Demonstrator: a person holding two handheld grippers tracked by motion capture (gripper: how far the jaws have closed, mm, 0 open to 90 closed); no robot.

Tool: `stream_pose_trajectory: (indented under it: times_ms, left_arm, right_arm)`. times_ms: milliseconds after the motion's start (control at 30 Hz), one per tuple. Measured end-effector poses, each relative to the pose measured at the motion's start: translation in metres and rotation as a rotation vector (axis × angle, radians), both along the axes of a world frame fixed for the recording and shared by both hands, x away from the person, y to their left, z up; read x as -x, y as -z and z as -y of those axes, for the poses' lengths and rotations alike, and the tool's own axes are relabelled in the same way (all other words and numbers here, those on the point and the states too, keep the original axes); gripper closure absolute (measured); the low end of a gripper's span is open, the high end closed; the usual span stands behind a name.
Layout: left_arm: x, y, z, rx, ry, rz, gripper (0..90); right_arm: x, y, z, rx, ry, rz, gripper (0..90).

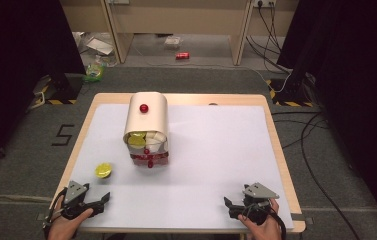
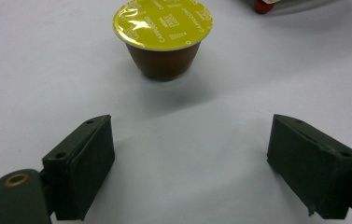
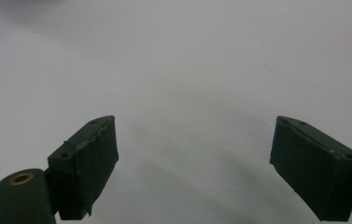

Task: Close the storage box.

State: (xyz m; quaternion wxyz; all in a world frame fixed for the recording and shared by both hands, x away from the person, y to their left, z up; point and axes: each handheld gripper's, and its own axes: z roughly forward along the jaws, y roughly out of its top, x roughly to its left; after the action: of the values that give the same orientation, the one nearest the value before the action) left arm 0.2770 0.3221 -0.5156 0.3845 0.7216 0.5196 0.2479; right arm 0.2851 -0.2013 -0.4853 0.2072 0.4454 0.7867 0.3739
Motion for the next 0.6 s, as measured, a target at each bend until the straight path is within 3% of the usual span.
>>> stream_pose_trajectory:
  times_ms: [600]
  left_arm:
    - [0.0000,0.0001,0.0000,0.001,0.000,0.001,14.0]
  right_arm:
    - [0.0093,0.0031,0.0032,0.043,-0.023,-0.024,15.5]
